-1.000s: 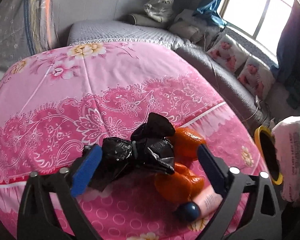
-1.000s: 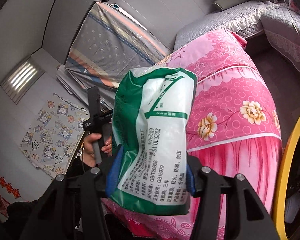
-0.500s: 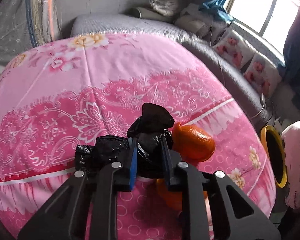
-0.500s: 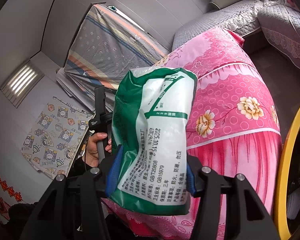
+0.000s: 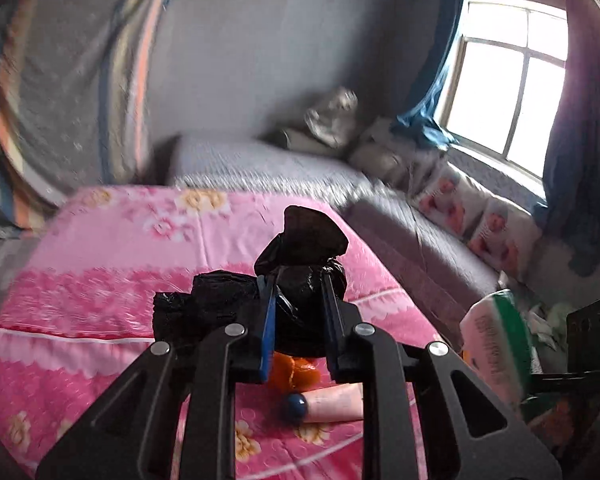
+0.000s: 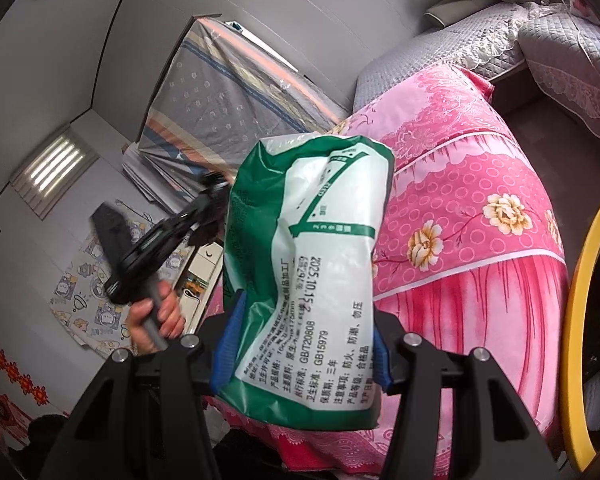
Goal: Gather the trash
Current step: 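Grasp a black plastic bag with the left tool while the right tool holds the wipes pack, then carry the wipes pack and black bag over the yellow bin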
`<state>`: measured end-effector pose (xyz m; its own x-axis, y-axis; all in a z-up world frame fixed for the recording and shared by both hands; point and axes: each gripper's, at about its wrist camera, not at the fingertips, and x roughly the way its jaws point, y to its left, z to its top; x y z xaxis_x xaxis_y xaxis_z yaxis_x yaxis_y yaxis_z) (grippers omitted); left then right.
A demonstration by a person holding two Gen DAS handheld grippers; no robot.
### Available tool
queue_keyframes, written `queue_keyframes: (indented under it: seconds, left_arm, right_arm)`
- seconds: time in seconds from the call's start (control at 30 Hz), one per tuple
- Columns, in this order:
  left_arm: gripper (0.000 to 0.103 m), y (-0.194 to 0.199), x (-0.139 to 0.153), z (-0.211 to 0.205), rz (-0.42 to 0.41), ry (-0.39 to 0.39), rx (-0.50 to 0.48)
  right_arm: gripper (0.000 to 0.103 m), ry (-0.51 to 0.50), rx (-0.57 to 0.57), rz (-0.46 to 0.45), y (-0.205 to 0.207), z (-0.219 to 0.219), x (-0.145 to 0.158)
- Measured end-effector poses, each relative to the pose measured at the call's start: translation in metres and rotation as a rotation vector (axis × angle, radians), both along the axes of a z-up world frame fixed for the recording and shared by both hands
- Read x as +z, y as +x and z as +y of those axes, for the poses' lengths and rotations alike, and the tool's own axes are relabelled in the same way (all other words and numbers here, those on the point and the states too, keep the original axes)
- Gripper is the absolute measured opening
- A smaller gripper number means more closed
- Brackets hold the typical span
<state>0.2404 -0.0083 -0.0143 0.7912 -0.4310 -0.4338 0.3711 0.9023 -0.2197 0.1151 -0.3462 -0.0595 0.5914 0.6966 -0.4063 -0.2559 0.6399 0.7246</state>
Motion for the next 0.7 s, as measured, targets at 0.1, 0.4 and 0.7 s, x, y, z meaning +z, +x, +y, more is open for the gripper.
queue_keyframes:
  seconds: [0.1, 0.4, 0.7]
  left_arm:
    - [0.019, -0.038, 0.02, -0.014, -0.067, 0.0, 0.008]
    - [0.018, -0.095, 0.046, -0.078, -0.123, 0.026, -0.126]
    - [0.019, -0.123, 0.05, -0.139, -0.166, 0.058, -0.27]
  right_arm:
    - [0.051, 0.006, -0.017, -0.011, -0.005, -0.004, 0.003]
    - [0.051, 0.009, -0.118, -0.11, -0.029, -0.038, 0.029]
    - [0.051, -0.049, -0.354, -0.222, -0.061, -0.097, 0.047]
